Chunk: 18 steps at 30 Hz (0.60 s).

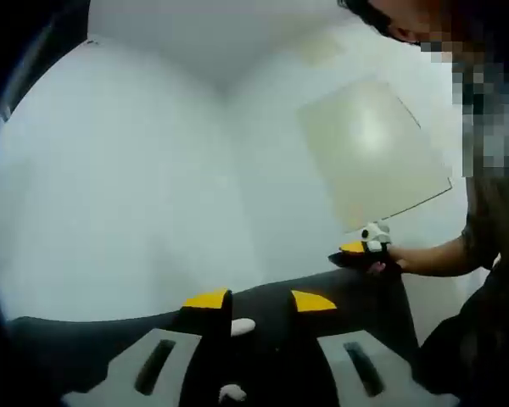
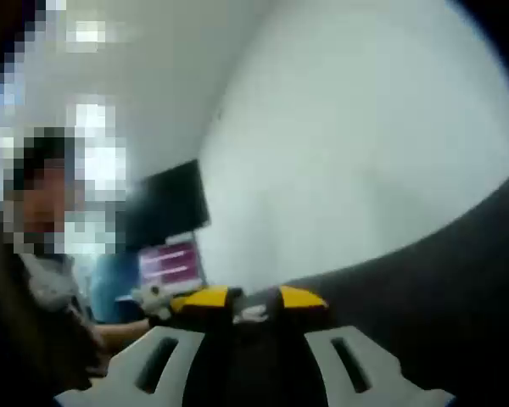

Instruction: Pick up three earphones and place each one into its charging case using tactile feedback, ensure that each earphone is properly inserted and securely positioned inside the case.

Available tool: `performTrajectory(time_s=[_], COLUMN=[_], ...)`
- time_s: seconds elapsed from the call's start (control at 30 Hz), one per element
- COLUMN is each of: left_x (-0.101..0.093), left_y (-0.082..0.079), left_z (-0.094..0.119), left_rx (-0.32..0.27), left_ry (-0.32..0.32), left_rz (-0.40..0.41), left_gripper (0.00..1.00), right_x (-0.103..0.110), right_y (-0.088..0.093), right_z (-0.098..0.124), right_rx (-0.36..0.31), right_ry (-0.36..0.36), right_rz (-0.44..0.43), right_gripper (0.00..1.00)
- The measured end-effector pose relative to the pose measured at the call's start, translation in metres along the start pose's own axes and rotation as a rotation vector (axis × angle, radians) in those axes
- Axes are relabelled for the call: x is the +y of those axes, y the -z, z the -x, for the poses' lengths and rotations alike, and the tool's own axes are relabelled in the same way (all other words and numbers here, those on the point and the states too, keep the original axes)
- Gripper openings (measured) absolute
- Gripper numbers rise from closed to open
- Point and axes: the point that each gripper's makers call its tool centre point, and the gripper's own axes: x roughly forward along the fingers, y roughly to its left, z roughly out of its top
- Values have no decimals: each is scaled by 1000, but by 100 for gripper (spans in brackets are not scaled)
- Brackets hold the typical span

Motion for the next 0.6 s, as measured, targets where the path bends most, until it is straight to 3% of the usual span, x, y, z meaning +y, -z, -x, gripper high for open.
performTrajectory(time_s=[0.17, 0.27, 0.33, 0.43, 0.47, 0.53, 0.6], left_x=[-2, -1, -2, -7, -6, 5, 7], left_y=[1, 4, 5, 9, 5, 0, -1], left_z=[0, -1, -4, -5, -3, 0, 1], left_rx=[7, 20, 32, 48, 27, 2, -6], left_ry=[-4, 6, 17, 56, 48, -29, -31], left_rz=[-21, -2, 22, 52, 49, 10, 17], left_gripper=[23, 21, 22, 25, 26, 25, 25], right_x=[-4, -6, -6, 4, 8, 14, 11], right_y=[9, 22, 30, 28, 27, 31, 36], right_z=[-1, -2, -5, -4, -4, -4, -6], right_rx=[52, 130, 170, 161, 155, 164, 196], right_ry=[24, 11, 23, 2, -7, -18, -20], right_rz=[1, -10, 41, 148, 177, 199, 185], right_gripper=[22, 22, 22, 22, 23, 23, 23])
